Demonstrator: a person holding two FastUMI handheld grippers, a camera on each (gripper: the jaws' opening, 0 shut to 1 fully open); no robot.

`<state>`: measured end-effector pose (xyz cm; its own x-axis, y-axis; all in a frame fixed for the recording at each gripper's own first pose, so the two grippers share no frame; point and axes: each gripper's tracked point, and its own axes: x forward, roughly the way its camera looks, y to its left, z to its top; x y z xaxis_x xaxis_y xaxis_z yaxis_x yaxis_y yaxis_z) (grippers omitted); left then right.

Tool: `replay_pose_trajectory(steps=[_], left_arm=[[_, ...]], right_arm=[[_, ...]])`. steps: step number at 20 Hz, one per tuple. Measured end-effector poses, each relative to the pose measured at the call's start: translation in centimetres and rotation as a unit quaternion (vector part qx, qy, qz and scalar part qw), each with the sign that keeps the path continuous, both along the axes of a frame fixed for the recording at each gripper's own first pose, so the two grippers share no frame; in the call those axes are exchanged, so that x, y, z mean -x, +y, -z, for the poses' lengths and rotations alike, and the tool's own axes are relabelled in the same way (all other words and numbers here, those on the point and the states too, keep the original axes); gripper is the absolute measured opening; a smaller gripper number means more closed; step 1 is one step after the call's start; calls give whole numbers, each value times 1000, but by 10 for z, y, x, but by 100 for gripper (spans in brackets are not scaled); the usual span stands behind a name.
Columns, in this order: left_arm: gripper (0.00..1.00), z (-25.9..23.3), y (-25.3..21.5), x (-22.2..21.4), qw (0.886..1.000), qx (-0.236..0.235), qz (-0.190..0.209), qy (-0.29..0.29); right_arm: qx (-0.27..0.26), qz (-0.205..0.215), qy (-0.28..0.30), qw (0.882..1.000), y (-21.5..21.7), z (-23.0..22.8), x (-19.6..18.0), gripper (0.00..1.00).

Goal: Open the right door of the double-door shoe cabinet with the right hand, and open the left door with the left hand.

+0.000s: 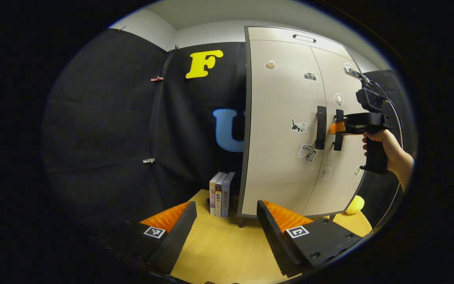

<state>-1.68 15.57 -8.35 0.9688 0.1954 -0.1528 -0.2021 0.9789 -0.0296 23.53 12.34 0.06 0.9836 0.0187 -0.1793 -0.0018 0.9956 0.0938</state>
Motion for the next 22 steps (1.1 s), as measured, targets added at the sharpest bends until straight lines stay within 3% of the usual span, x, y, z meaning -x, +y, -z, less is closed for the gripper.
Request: replay_pose_trajectory(steps=[1,2,4,8,12,14,22], left_arm=[[95,0,1,0,1000,-1,1,-1],[95,-2,2,-1,1000,-2,3,-2],[95,-3,2,-2,1000,-7,7,-6],[95,2,2,0,1000,3,12,-3],[95,5,3,8,1000,1,18,1],[95,5,5,13,1000,-8,21,2],[95,-6,-1,23,999,-10,49,-13]], right_arm=[[-5,-4,2,1000,4,0,0,75],[-12,-8,6,1000,8,1,1,60],[-27,-5,9,1000,11,2,1,42],[-34,-15,8,999,12,1,2,34],[-36,-27,9,999,12,2,0,17],[-35,-31,16,999,13,1,1,13],[-40,-24,26,999,11,0,14,13]])
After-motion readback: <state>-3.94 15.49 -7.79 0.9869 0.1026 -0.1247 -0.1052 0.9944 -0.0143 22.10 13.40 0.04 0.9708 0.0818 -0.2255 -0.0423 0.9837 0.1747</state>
